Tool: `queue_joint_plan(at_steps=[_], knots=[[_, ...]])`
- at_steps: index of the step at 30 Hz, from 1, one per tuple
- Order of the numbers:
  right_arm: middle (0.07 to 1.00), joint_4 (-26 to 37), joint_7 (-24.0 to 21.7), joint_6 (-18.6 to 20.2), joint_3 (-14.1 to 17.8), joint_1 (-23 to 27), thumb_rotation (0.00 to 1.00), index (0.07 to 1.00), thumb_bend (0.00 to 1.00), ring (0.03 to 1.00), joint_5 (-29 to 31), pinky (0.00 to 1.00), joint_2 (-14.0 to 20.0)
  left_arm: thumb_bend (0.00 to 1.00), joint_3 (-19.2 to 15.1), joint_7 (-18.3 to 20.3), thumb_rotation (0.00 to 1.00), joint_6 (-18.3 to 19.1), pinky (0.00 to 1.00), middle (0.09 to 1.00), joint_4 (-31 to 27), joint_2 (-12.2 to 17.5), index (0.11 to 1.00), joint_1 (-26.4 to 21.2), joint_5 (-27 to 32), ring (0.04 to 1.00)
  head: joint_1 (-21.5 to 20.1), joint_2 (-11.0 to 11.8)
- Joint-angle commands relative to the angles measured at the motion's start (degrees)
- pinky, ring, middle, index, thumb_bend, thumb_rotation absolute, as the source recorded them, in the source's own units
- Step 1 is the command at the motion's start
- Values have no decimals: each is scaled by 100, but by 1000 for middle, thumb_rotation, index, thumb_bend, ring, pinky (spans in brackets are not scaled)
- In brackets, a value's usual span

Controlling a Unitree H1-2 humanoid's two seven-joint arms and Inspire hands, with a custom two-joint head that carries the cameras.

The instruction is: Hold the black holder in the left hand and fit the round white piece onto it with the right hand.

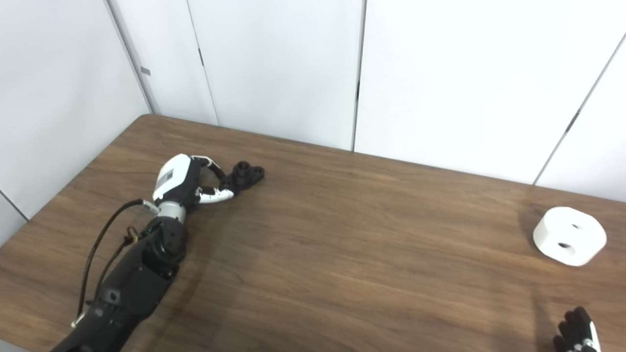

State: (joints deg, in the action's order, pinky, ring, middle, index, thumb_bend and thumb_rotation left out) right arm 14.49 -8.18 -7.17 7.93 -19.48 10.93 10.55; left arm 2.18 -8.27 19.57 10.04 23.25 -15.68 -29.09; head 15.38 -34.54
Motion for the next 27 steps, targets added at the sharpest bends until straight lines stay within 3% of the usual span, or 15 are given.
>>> queue_joint_plan(at_steps=[1, 7, 15, 27], knots=[[1000, 87, -7, 67, -39, -89, 1000, 1000, 714, 1000, 38, 1000, -28, 518, 77, 176, 46, 15, 793, 788, -188, -15, 486, 21, 38, 883, -22, -14], [1000, 171, 47, 100, -83, -116, 1000, 1000, 697, 1000, -91, 1000, -30, 517, 210, 574, 49, 74, 818, 802, -464, 24, 486, 280, 95, 894, -187, -82], [1000, 261, 136, 163, -123, -143, 1000, 1000, 663, 1000, -101, 1000, -63, 517, 322, 990, 49, -383, 849, 802, -872, 49, 486, 757, 369, 900, -386, -192], [993, 382, 229, 321, -146, -162, 1000, 1000, 736, 1000, -290, 1000, -89, 516, 1002, 1376, 54, -671, 837, 825, -1742, 0, 487, 1463, 104, 914, -546, -269]])
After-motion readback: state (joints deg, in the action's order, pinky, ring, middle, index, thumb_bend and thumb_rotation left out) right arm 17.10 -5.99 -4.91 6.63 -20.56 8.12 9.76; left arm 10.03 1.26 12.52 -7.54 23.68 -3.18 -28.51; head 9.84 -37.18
